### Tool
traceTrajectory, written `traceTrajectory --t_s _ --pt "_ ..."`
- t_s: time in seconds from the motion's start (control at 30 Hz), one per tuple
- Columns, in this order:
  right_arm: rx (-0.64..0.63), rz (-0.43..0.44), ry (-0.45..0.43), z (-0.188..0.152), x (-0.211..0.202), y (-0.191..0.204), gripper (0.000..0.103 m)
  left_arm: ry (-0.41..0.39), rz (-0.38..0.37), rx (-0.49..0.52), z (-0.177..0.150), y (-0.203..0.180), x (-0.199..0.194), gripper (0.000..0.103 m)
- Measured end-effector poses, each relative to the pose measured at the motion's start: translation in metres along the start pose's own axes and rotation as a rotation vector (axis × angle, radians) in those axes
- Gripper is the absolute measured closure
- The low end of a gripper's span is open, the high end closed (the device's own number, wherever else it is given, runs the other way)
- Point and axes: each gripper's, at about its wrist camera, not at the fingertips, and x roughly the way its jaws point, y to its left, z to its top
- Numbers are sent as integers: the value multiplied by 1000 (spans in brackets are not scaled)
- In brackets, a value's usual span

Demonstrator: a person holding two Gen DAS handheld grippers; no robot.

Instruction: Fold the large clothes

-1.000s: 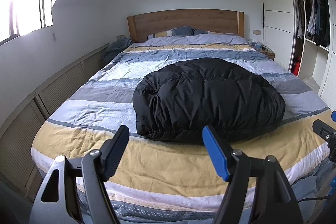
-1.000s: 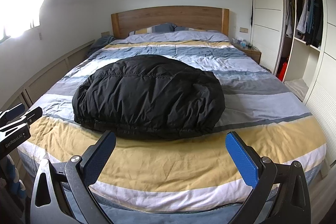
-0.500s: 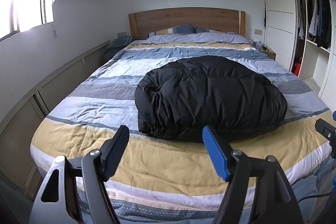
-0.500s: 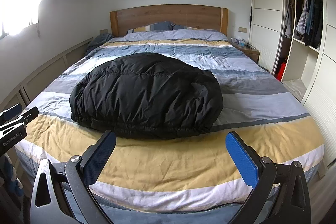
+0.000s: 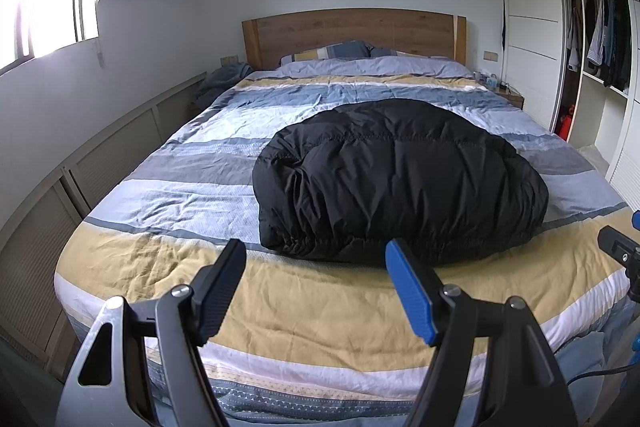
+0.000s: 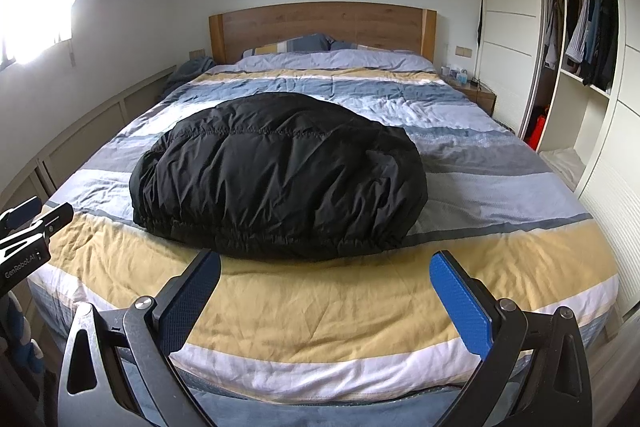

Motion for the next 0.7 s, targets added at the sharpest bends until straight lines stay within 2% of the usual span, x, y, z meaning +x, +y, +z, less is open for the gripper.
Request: traceTrajectory --t_s 0.7 --pt "-1 0 3 0 2 -1 0 -2 2 -3 -1 1 1 32"
